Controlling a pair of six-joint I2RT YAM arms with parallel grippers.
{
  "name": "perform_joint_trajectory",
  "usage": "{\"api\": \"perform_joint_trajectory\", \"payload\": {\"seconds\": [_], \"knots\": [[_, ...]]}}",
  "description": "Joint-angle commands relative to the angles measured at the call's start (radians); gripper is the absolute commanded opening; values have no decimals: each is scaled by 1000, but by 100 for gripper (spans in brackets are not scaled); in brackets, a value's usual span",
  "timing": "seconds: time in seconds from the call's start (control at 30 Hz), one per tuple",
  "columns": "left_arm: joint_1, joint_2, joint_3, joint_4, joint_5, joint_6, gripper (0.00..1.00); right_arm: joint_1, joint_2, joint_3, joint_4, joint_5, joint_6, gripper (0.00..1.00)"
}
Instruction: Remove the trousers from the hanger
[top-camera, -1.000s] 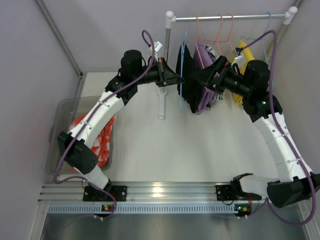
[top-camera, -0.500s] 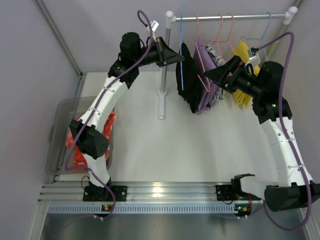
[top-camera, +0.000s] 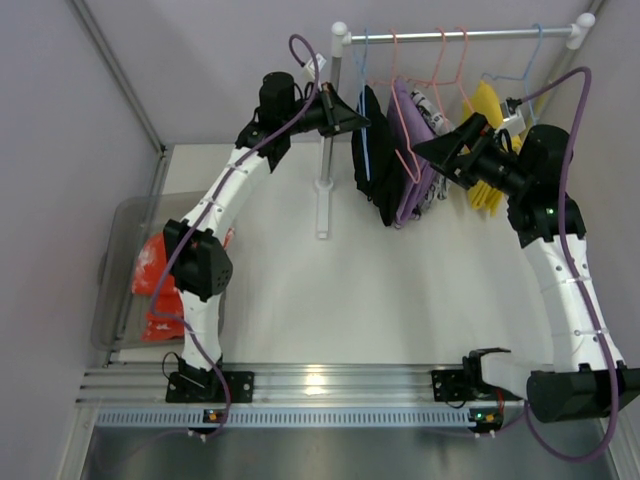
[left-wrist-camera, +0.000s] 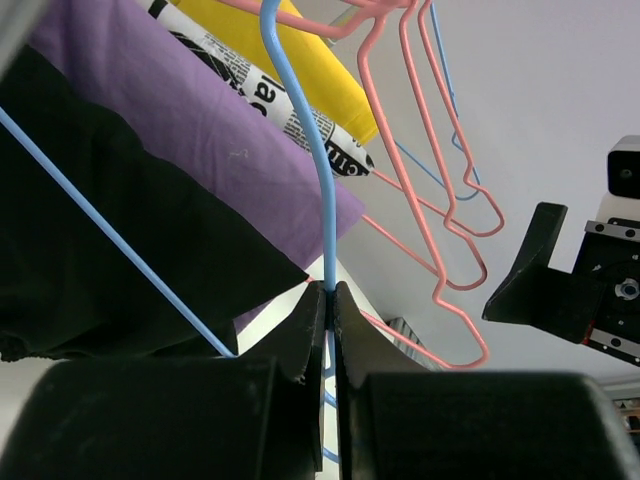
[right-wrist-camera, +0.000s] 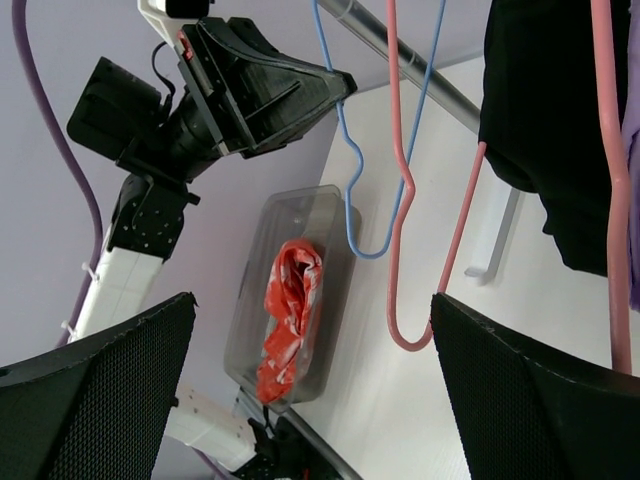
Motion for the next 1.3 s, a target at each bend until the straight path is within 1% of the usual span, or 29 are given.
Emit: {"api": "perform_joint_trajectory", "payload": {"seconds": [0.0, 0.07, 0.1, 0.13, 0.17, 0.2, 0.23, 0.3, 0.33, 0.37, 0.53, 0.6, 0.63, 0.67, 0.7, 0.73, 0.77, 0.8, 0.83, 0.87, 0.9, 0.97, 1.0, 1.03, 1.07, 1.1, 1.13, 1.17, 1.27], "knots": [[15, -37, -8, 93, 14, -11, 0, -22, -34, -3, 17, -19, -4, 99], [15, -49, -19, 90, 8, -4, 0, -24, -41, -14, 20, -19, -6, 100], [13, -62, -27, 85, 8, -2, 5, -25, -43, -17, 22, -17, -9, 99], [13, -68, -27, 82, 9, 10, 15, -25, -47, -23, 22, -16, -17, 99], [13, -74, -27, 75, 2, 19, 22, -25, -52, -24, 21, -14, -21, 99], [15, -86, -27, 63, -1, 29, 31, -27, -55, -27, 19, -10, -26, 99], [13, -95, -30, 46, -4, 44, 53, -27, -64, -34, 19, -8, -36, 99], [13, -121, -35, 23, -18, 64, 76, -30, -72, -37, 13, 3, -55, 99], [13, -135, -47, 4, -24, 81, 85, -32, -83, -40, 8, 7, -78, 100], [13, -148, -54, -8, -30, 91, 98, -36, -87, -41, -4, 13, -90, 100], [13, -295, -142, -91, -86, 182, 99, -65, -138, -63, -29, 44, -171, 99], [13, -377, -211, -155, -101, 211, 99, -67, -165, -69, -41, 70, -207, 100], [13, -408, -235, -186, -130, 252, 99, -65, -176, -70, -47, 81, -249, 99], [13, -439, -283, -253, -150, 278, 99, -67, -187, -72, -52, 92, -270, 99], [13, -504, -307, -287, -177, 312, 99, -67, -211, -76, -62, 108, -294, 99], [15, -540, -332, -324, -240, 388, 99, -67, -222, -81, -68, 116, -343, 100], [13, -609, -361, -379, -277, 432, 99, -67, -234, -86, -75, 125, -366, 100], [13, -641, -410, -408, -320, 476, 99, -67, -262, -99, -88, 145, -389, 99], [15, -674, -432, -439, -381, 563, 99, -67, -277, -107, -93, 153, -436, 99], [15, -725, -449, -473, -402, 610, 99, -67, -293, -116, -104, 162, -464, 100], [15, -747, -481, -544, -434, 652, 99, -67, -322, -132, -116, 180, -519, 100], [22, -822, -527, -602, -542, 746, 99, -65, -348, -149, -154, 205, -576, 100], [33, -855, -565, -606, -585, 765, 99, -67, -378, -167, -168, 228, -605, 99], [48, -893, -655, -596, -631, 757, 99, -67, -394, -178, -191, 239, -657, 99], [82, -962, -694, -590, -670, 751, 99, -67, -409, -191, -200, 247, -682, 99], [96, -990, -729, -591, -749, 747, 99, -67, -446, -223, -210, 257, -708, 99], [113, -1019, -786, -590, -774, 745, 99, -67, -463, -240, -216, 262, -739, 100], [146, -1071, -814, -585, -791, 748, 99, -67, -478, -259, -225, 266, -747, 99], [215, -1155, -903, -567, -839, 743, 99, -67, -521, -310, -231, 254, -765, 99]]}}
